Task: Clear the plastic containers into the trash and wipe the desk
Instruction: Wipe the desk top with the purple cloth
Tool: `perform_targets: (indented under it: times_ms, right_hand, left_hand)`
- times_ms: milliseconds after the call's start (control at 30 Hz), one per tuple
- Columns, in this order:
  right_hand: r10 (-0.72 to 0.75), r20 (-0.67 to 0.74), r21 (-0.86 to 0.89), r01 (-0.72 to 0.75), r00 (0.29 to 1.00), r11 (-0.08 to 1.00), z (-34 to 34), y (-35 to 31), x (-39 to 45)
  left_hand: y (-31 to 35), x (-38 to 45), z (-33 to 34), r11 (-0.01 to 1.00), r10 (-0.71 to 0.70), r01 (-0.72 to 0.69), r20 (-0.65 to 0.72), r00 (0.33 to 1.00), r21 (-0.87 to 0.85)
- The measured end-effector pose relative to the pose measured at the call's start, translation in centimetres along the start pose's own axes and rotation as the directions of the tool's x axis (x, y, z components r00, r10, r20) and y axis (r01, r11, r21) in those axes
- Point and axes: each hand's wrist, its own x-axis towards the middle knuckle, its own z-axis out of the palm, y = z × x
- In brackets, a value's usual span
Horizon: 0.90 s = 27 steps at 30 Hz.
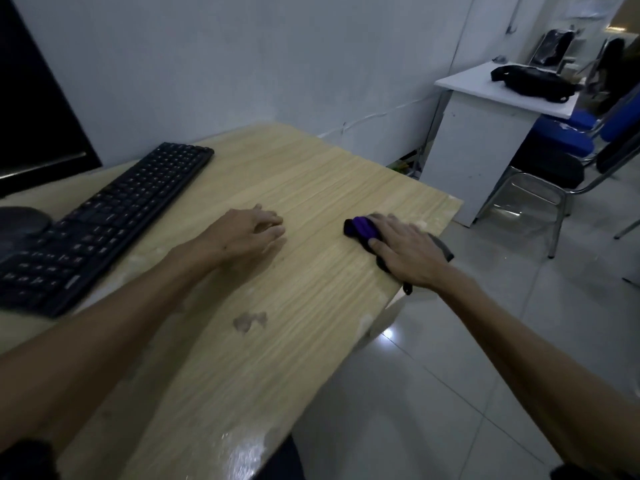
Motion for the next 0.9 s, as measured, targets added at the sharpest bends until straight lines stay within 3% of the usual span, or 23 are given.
perform_targets:
  times_ms: [100, 400, 567, 733, 900]
  right_hand:
    - [-0.101, 0.029, 0.027, 0.101, 0.994, 0.995, 1.4, -5.4, -3.6]
    - [-0.29, -0.007, -0.006, 0.289, 0.957, 0.957, 5.8, -17.3, -12.3]
    - [-0.461, 0.009, -0.01, 0.461, 0.887, 0.887, 7.5, -23.1, -17.0]
    - [-0.614, 0.151, 0.019, 0.619, 0.774, 0.785, 6.0, -21.6, -15.6]
    - [-0.468, 0.17, -0.023, 0.478, 0.867, 0.878, 4.5, -17.3, -10.8]
  left_hand:
    - [1.1, -3.5, -0.5, 0.996, -0.011, 0.012, 0.01, 1.0, -0.089]
    - [2.0, -13.5, -3.6, 0.994, -0.081, 0.081, -0.005, 0.997, -0.068]
    - [1.4, -18.8, -5.2, 0.99, -0.125, 0.123, -0.017, 0.992, -0.069]
    - [0.9, -23.0, -5.5, 0.983, -0.179, 0.177, -0.037, 0.983, -0.043]
    - [-0.2, -26.8, -5.8, 0.974, -0.218, 0.212, -0.073, 0.973, -0.082]
